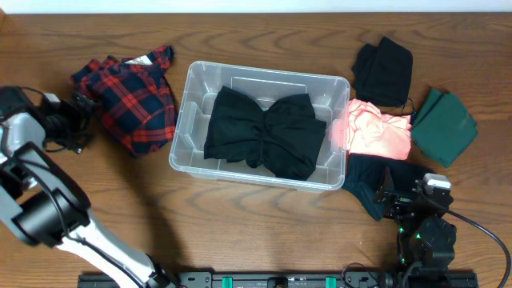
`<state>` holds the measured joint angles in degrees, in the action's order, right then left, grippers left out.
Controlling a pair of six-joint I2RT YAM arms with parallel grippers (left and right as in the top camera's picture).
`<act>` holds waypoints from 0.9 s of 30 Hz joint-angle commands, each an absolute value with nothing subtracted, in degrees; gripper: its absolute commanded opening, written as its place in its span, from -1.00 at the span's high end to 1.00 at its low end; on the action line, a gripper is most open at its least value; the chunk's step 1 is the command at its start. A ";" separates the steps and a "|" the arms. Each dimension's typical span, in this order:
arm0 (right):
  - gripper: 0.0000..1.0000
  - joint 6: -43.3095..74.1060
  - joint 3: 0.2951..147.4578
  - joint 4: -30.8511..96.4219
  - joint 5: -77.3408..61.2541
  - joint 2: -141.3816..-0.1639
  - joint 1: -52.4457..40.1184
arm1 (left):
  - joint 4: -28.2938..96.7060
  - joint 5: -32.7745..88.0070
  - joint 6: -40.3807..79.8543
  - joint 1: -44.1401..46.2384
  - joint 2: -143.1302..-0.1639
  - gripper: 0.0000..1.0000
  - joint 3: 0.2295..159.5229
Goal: Pack container
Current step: 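Move the left gripper to the plaid shirt and grasp it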
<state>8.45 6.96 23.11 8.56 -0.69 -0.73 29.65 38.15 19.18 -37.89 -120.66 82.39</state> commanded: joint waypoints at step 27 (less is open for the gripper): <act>-0.99 7.64 6.81 23.14 8.56 -0.38 -1.15 | 33.56 46.11 12.47 -32.77 -112.92 0.88 84.16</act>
<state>8.45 6.96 23.09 8.56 -0.69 -0.73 33.23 44.82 14.33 -32.77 -121.58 82.74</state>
